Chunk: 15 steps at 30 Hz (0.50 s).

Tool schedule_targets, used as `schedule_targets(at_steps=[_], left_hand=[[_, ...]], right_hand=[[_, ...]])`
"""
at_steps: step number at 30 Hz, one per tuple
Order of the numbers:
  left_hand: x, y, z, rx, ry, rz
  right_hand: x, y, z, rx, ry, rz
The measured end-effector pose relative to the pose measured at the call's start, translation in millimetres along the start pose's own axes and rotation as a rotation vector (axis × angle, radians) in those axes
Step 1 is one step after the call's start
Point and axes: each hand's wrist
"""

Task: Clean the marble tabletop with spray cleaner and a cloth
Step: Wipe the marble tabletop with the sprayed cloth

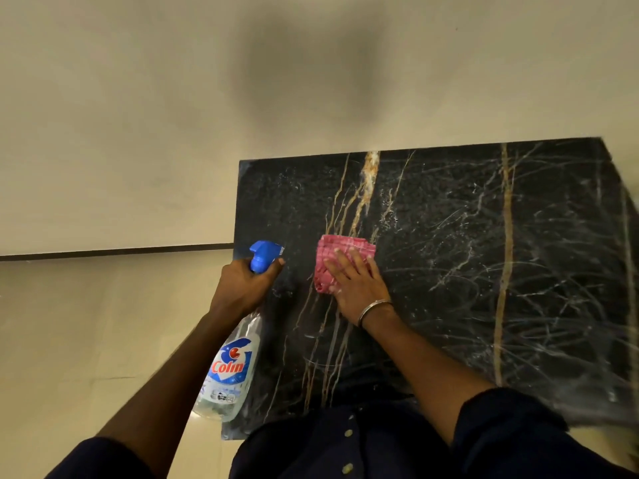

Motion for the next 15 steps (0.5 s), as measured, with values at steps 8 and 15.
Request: schedule_targets(at_steps=[8, 15], left_hand=[[36.5, 23.7, 24.9, 0.044, -0.015, 0.051], [47.4, 43.1, 43.9, 0.118, -0.011, 0.049]], right_hand=[[73.9, 2.8, -15.6, 0.006, -0.108, 0.278], [16.2, 23.6, -2.8, -0.070, -0.007, -0.028]])
Point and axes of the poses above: each hand's wrist, its own y-axis away from the middle knuckle, its own z-axis out of the palm, x = y × z, and after that the axes turned 2 degrees about -x, right-handed
